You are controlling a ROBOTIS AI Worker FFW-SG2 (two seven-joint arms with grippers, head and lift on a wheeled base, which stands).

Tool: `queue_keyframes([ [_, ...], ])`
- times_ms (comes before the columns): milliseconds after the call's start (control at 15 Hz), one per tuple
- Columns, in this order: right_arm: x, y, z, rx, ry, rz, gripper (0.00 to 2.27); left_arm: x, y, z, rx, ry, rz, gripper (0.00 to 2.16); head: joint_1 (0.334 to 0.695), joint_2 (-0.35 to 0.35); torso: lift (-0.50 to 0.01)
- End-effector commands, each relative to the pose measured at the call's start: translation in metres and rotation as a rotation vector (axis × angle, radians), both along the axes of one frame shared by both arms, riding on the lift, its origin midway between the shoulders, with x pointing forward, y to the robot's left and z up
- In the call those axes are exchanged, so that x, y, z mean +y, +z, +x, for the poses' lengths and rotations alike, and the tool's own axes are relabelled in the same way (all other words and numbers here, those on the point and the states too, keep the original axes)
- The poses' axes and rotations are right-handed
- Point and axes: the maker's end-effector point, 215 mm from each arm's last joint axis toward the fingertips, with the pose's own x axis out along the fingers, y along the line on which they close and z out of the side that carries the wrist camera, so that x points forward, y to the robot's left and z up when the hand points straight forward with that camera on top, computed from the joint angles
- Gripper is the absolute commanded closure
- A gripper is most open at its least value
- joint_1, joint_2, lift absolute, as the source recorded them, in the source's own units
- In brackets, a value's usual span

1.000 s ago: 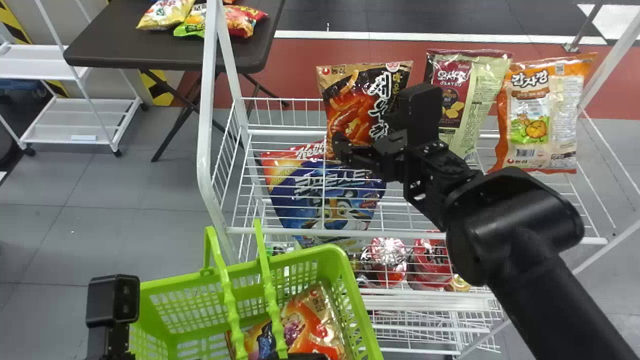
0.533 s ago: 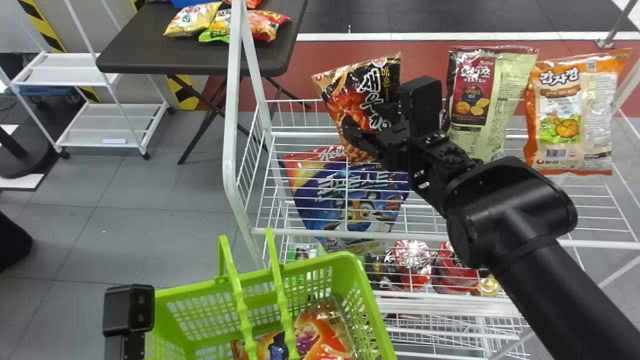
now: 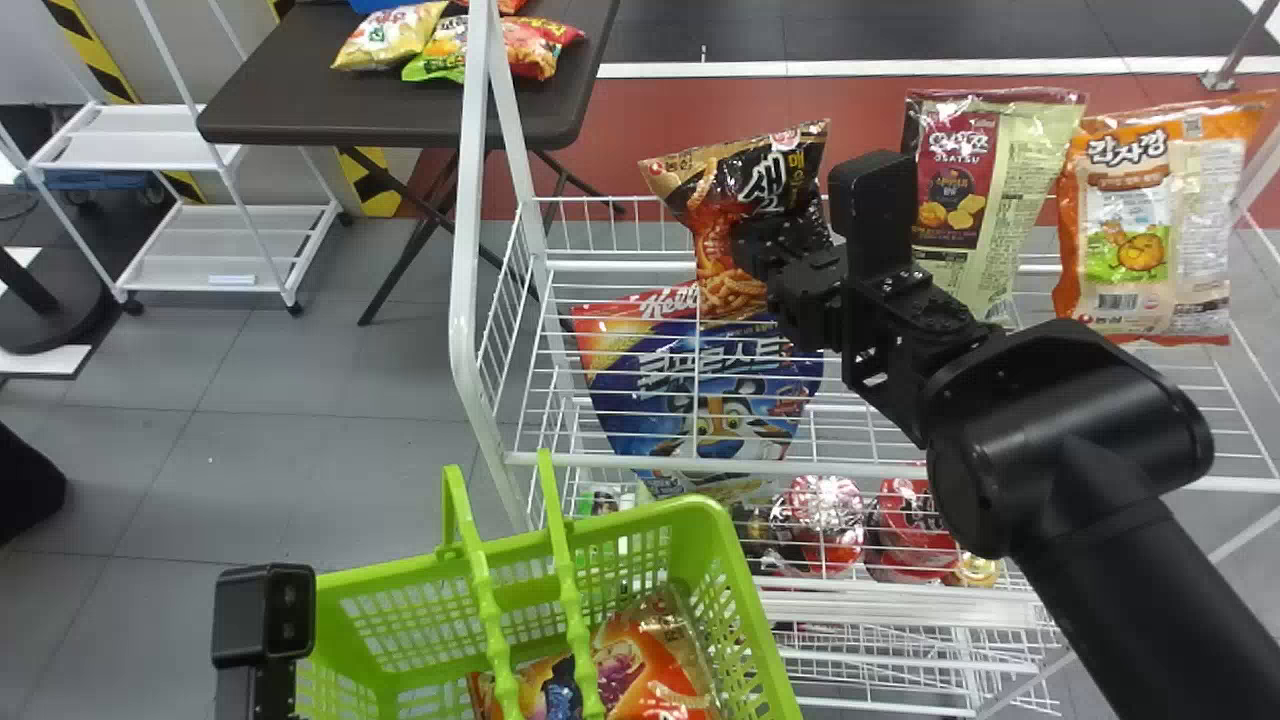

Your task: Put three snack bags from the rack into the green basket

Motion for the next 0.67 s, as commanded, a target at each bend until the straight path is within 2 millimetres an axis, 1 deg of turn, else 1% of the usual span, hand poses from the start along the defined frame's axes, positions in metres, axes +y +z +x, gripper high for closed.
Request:
queue_keyframes([
  [0,-0.006,0.003,-0.003,0.000,-0.007,0.001,2.25,-0.001,-0.001,0.000,0.003,0.001,-0.002,2.15,0.695,0.070,0.000],
  [67,-0.013,0.003,-0.006,0.003,-0.016,0.001,2.25,-0.001,-0.001,0.000,0.003,0.001,-0.002,2.15,0.695,0.066,0.000],
  [133,-0.013,0.005,-0.012,0.006,-0.014,0.009,2.25,0.000,-0.001,0.000,0.000,0.002,-0.001,2.15,0.695,0.063,0.000],
  [267,-0.015,0.018,-0.026,0.011,-0.006,0.017,2.25,0.000,-0.001,0.000,0.002,0.003,0.001,2.15,0.695,0.053,0.000],
  [400,-0.019,0.026,-0.041,0.053,0.005,0.017,2.25,-0.001,-0.001,0.001,0.000,0.003,0.003,2.15,0.695,0.051,0.000],
  [533,-0.017,0.033,-0.059,0.097,0.030,0.010,2.25,0.000,-0.001,0.003,-0.003,0.006,0.007,2.15,0.695,0.046,0.000],
  [600,-0.024,0.039,-0.065,0.111,0.029,-0.003,2.25,0.001,-0.001,0.005,-0.008,0.009,0.011,2.15,0.695,0.045,0.000],
])
